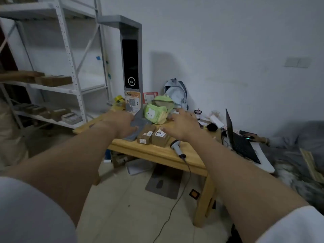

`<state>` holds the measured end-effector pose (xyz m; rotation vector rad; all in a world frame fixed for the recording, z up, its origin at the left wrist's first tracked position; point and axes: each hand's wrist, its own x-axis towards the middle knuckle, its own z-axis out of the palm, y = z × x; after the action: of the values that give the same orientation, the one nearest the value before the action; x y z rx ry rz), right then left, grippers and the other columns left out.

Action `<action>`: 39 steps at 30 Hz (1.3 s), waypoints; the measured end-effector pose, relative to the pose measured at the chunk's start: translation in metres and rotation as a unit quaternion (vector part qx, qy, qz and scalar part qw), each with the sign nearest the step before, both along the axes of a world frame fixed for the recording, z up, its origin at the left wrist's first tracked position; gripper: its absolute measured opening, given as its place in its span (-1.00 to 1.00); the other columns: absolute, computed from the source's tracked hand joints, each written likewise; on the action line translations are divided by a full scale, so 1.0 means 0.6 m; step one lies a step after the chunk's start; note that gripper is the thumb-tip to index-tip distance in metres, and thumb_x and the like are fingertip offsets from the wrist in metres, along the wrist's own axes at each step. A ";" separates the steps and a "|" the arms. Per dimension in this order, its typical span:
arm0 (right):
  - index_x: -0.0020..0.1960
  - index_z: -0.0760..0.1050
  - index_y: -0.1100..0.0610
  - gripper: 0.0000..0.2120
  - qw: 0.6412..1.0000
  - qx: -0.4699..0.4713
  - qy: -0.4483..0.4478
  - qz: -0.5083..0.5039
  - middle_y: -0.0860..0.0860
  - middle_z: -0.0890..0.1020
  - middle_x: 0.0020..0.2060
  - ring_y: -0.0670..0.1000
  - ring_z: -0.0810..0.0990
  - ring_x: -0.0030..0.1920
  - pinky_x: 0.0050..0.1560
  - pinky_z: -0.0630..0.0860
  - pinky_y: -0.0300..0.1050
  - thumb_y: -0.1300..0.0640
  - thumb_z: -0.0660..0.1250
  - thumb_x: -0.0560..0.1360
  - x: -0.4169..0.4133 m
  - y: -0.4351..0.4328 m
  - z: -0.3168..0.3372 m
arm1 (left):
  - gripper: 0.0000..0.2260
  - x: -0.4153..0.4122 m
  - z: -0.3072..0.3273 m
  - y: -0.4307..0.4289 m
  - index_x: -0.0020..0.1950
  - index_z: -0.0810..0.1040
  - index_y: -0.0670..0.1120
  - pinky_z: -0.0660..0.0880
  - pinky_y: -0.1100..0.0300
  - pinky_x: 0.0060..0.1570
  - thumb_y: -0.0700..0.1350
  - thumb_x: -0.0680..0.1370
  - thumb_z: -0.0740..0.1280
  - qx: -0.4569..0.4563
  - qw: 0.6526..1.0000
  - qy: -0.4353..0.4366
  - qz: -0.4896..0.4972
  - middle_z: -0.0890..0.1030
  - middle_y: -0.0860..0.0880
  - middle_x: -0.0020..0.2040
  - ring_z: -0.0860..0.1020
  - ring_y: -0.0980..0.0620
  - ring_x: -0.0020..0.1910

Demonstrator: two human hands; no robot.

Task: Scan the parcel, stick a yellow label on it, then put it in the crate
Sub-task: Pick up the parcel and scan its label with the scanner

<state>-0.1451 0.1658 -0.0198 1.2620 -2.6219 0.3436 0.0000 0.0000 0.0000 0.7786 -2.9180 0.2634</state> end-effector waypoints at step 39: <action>0.46 0.29 0.12 -0.32 0.989 -0.012 -0.124 -0.079 0.19 0.33 0.39 0.20 0.39 0.36 0.30 0.41 0.10 -0.14 0.36 0.44 -0.466 -0.405 -0.072 | -0.51 -0.503 -0.054 -0.444 0.41 0.39 -0.12 0.41 0.03 0.26 0.00 0.51 0.30 0.156 0.986 0.018 -0.050 0.44 -0.15 0.40 0.43 -0.17 0.34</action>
<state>-0.4248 -0.0772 -0.0631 1.0550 -2.8932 0.5326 -0.3018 -0.2666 -0.0322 0.6615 -2.9888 -0.2194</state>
